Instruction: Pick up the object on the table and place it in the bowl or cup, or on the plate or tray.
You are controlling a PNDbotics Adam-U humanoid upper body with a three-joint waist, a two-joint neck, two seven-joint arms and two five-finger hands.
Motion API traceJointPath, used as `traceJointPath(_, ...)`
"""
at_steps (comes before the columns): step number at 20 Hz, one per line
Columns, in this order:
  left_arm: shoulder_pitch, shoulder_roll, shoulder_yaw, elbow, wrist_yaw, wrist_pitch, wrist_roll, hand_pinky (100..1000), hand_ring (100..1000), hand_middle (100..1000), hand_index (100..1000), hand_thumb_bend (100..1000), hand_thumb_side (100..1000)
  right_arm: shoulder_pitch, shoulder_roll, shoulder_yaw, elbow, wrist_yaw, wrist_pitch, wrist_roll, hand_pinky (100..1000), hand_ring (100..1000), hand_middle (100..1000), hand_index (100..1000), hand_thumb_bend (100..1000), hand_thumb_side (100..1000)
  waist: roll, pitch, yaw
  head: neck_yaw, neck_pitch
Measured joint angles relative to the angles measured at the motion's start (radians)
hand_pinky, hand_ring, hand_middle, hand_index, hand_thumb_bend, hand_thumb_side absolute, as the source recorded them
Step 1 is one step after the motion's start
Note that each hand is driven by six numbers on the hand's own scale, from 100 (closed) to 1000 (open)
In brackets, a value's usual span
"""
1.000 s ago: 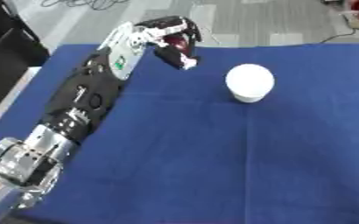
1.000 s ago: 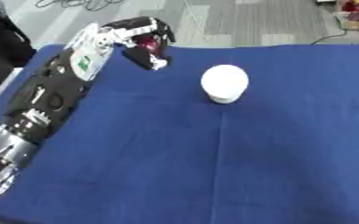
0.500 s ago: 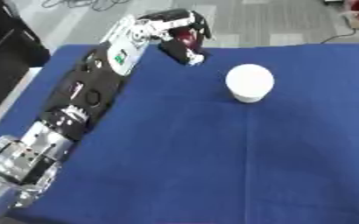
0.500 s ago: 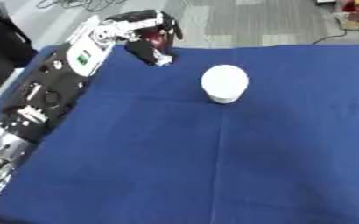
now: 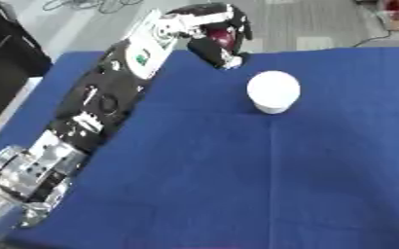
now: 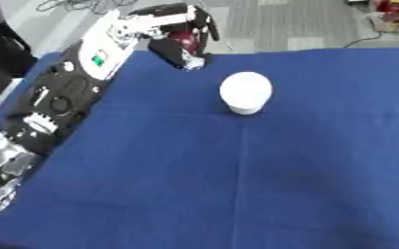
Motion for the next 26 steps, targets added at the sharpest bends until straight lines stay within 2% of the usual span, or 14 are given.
traceJointPath(26,-0.030,-0.065,-0.008,0.060,-0.019,-0.029,0.020,100,230,419,415,100,418,-0.027,0.008,0.006,-0.003,-0.004,-0.002,0.007,467,704,738,800,100,1000,0.016,0.033,-0.054,0.010,-0.012)
